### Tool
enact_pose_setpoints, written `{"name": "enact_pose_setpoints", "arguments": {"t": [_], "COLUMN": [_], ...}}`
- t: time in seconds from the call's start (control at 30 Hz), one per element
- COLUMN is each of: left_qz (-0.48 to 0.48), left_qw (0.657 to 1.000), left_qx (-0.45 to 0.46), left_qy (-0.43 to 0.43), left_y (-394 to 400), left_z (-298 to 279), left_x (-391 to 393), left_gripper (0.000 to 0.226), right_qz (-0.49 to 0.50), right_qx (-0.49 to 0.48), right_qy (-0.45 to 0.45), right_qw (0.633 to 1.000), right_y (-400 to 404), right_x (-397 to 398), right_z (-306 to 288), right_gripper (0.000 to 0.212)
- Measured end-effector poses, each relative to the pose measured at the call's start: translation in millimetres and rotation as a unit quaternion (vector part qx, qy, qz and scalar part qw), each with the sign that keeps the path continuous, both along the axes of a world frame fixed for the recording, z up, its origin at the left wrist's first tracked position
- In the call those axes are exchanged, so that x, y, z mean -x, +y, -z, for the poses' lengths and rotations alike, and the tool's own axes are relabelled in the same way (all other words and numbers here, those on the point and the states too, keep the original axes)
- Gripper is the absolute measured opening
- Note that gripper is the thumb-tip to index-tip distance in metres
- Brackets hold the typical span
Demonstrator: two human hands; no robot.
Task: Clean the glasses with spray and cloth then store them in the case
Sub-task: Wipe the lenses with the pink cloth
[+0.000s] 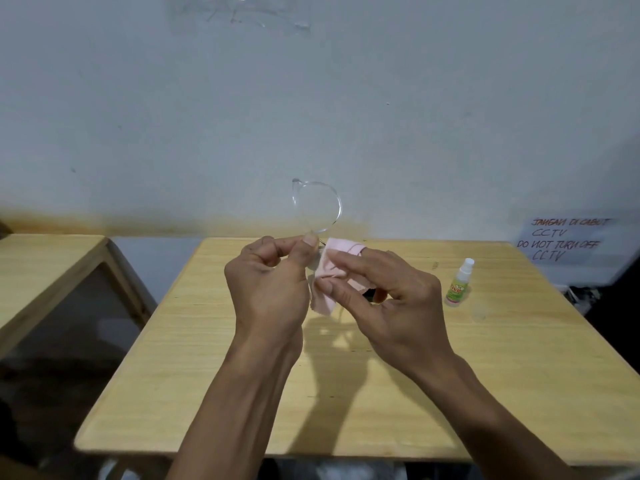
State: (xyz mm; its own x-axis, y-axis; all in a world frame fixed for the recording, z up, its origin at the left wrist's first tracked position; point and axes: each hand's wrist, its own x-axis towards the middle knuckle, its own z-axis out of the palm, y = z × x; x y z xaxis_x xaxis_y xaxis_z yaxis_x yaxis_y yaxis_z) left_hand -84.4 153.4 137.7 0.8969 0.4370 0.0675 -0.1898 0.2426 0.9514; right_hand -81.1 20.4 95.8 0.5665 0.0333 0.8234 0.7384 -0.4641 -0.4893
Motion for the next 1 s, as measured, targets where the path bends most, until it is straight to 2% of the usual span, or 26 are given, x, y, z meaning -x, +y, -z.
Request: {"name": "enact_pose_setpoints", "arguments": {"t": [0.07,0.13,0.27,0.37,0.5,0.7,0.9,1.0], "left_qz": [0.007,0.019,0.030,0.033,0.034,0.068,0.059,0.055], "left_qw": [1.000,0.999,0.998,0.997,0.997,0.997,0.996,0.997], "left_qx": [0.009,0.033,0.054,0.066,0.073,0.001,0.051,0.039], "left_qy": [-0.003,-0.008,-0.016,-0.006,0.006,0.026,0.035,0.032], "left_y": [-2,-6,-9,-6,-6,-4,-6,-1], "left_z": [0,0,-1,-2,-4,-8,-7,-6], "left_x": [1,2,3,3,3,4,2,-1], "left_gripper": [0.023,0.016,0.029,0.034,0.017,0.008,0.009,0.015], "right_qz": [-0.043,-0.086,-0.116,-0.118,-0.110,-0.117,-0.131,-0.113], "right_qx": [-0.081,-0.177,-0.250,-0.258,-0.249,-0.267,-0.237,-0.229], "right_qy": [0.078,0.164,0.213,0.235,0.238,0.250,0.242,0.243], "right_qw": [0.993,0.967,0.937,0.930,0.932,0.923,0.932,0.936], "right_y": [5,11,19,19,13,8,18,14], "right_x": [3,6,7,7,9,5,7,12], "right_z": [1,0,-2,-1,-3,-10,-2,1], "right_gripper": [0.025,0.019,0.014,0.014,0.016,0.016,0.018,0.016]}}
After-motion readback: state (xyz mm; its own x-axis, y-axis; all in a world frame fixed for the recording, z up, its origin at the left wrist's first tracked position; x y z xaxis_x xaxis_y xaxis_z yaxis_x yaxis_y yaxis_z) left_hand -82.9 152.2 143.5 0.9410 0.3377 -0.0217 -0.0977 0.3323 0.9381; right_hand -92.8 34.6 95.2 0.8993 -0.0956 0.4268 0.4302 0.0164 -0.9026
